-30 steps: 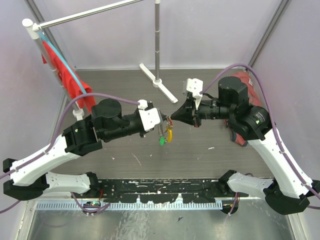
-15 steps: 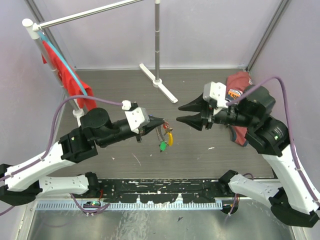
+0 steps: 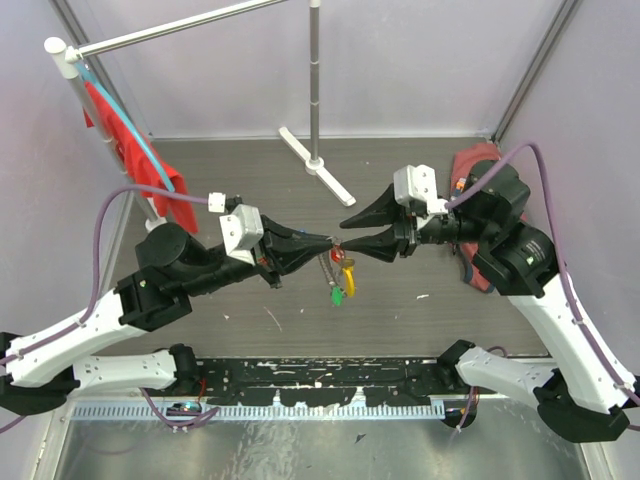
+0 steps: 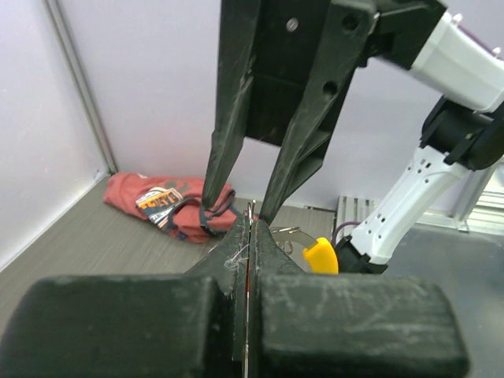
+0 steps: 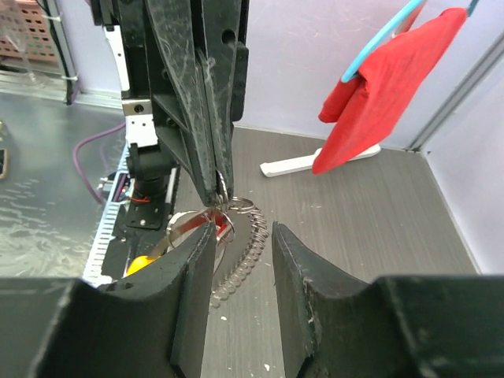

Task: Put the keys on the keyring

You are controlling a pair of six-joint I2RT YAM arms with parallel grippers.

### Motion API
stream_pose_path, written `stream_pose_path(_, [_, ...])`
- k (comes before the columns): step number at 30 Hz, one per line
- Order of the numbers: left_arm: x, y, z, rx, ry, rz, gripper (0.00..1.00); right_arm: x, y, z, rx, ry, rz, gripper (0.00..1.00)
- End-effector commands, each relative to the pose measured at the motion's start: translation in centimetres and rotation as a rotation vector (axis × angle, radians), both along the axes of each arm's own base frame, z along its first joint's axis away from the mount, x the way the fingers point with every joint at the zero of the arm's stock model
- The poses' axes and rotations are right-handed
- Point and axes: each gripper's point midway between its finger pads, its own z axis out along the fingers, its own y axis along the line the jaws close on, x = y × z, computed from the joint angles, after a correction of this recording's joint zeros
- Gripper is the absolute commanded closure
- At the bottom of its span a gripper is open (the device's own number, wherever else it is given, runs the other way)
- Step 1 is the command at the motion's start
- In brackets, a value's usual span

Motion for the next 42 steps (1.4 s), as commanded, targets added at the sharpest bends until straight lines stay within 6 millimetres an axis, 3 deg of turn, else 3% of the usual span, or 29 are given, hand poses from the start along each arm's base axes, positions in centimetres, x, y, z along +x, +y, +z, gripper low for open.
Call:
stream_pose_path(1, [-1.3,0.2,3.0,-0.128,-0.005,-0.062,1.0,-1.5,0.0,2.1,0.056,-0.054,0.077,0.6])
stream_pose_path(25, [-1.8,-0.6,2.6,-0.104,-0.006,-0.101,1.0,-2.1,0.6,1.7,0.062,-0.008,0.15,0.78])
stream_pose_path(28, [-1.9,-0.6,2.6,-0.105,-0.007,-0.106,1.0,-2.1,0.7,1.5,0.057,0.001,0.158,0.84])
stream_pose_path(31, [-1.7,-0.7,2.6,-0.102,-0.005,-0.101,1.0,-2.1,0.8,1.4,0.055,0.002,0.159,0.97])
stream_pose_path(34, [-1.4,-0.8,2.3,-0.092,-0.001,-0.088,1.0,-1.7,0.6,1.5,0.056,-0.008,0.125,0.99])
stream_pose_path(36, [-1.2,-0.8,1.9,-0.066,0.004,-0.074,0.96,-1.2,0.4,1.6,0.055,-0.015,0.088,0.99])
stream_pose_path(37, [-1.0,-0.7,1.8,-0.051,0.0,-0.065,0.87,-1.0,0.4,1.6,0.049,-0.016,0.071,0.99])
stream_pose_path(39, [-0.9,-0.5,1.6,-0.017,-0.007,-0.05,0.77,-0.8,0.3,1.4,0.031,-0.019,0.057,0.99])
stream_pose_path(42, [-0.4,0.2,1.1,0.035,-0.018,-0.013,0.71,-0.4,0.1,1.0,0.003,-0.014,0.034,0.99])
